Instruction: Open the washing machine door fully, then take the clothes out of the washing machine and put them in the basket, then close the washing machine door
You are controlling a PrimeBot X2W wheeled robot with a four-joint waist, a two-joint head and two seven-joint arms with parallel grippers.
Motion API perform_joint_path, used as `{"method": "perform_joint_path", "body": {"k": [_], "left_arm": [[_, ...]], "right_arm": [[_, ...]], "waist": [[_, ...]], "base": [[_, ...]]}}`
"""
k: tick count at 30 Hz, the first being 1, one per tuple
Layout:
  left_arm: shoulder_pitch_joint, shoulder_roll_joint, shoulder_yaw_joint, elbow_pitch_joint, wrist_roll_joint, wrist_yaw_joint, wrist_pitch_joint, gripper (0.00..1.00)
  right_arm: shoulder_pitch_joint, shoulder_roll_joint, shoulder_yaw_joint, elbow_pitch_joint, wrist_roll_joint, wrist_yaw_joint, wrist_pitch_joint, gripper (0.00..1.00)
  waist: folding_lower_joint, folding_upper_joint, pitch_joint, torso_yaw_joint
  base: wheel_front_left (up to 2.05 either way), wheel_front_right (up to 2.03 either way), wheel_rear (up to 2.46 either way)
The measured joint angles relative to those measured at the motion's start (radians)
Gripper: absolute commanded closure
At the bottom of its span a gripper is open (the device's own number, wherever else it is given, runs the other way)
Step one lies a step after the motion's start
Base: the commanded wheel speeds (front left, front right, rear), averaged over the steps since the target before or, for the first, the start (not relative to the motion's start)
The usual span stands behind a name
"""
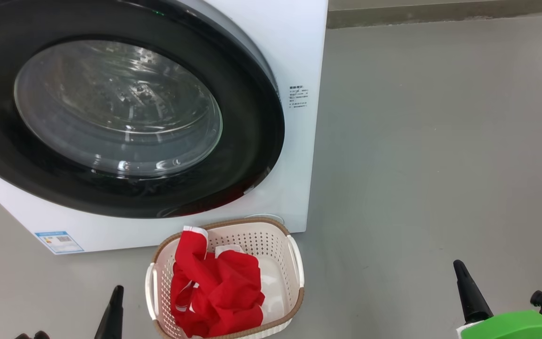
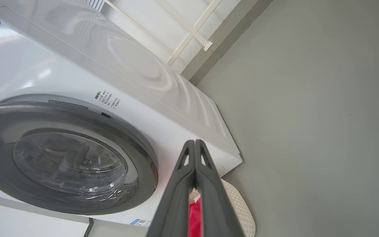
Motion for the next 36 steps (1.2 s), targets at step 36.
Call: {"method": "perform_joint_path", "body": {"k": [36], "left_arm": [[-0.056, -0.018, 0.029, 0.014, -0.328, 0.0, 0.097, 1.0]], "right_arm": [[-0.06, -0.012, -0.032, -0.01, 0.35, 0.0, 0.098, 1.0]], "waist": [[0.0, -0.0001, -0.019, -0.02]], "base": [[0.0, 0.0, 0.0]]}}
